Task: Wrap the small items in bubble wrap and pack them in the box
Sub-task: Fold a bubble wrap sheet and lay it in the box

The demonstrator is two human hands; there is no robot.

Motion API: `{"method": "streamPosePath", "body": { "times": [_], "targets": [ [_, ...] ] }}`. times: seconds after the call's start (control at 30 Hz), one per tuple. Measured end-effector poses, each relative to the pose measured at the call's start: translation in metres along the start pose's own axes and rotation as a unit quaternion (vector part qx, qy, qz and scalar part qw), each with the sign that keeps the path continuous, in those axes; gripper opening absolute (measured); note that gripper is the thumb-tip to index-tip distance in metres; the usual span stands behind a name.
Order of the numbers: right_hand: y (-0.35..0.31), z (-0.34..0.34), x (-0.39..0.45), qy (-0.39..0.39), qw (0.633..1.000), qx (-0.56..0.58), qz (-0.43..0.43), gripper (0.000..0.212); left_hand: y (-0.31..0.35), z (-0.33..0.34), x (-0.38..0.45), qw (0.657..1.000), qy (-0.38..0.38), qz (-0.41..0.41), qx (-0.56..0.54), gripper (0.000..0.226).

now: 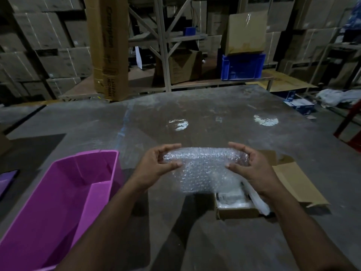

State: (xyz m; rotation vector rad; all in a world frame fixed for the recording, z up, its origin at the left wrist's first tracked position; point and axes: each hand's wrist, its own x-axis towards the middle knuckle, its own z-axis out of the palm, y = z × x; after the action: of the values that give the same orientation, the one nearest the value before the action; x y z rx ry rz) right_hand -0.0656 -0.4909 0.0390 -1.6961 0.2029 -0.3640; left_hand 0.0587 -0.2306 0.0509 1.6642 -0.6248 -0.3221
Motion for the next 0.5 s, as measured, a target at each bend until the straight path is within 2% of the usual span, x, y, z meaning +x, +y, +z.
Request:
{"method": "streamPosePath", "body": {
  "times": [0.1,0.17,0.23,0.33,0.43,0.47,0.5],
  "targets": [
    [-0.006,-0.006,0.0,0.059,0.991,-0.111,-0.038,0.034,-0.004,0.001,0.007,0.995,0.052,0.007,0.089,0.035],
    [-0.007,-0.009,0.001,0.086,0.976,-0.187,-0.07,0.019,-0.006,0.004,0.013,0.991,0.086,0.025,0.103,0.025],
    [-0.005,-0.014,0.001,0.1,0.953,-0.267,-0.103,0.014,-0.006,0.008,0.02,0.98,0.121,0.055,0.145,0.017],
    [-0.002,-0.018,-0.003,0.15,0.917,-0.338,-0.149,0.015,-0.003,0.02,0.027,0.943,0.2,0.086,0.252,0.019],
    [-0.007,-0.019,-0.007,0.187,0.896,-0.348,-0.204,0.015,0.002,0.042,0.022,0.906,0.319,0.075,0.266,0.031],
    [-0.008,-0.019,-0.008,0.19,0.892,-0.348,-0.216,0.016,0.003,0.052,0.018,0.911,0.326,0.067,0.244,0.032],
    [-0.008,-0.018,-0.008,0.191,0.887,-0.353,-0.228,0.017,0.004,0.062,0.015,0.932,0.302,0.053,0.195,0.033]
  ]
}}
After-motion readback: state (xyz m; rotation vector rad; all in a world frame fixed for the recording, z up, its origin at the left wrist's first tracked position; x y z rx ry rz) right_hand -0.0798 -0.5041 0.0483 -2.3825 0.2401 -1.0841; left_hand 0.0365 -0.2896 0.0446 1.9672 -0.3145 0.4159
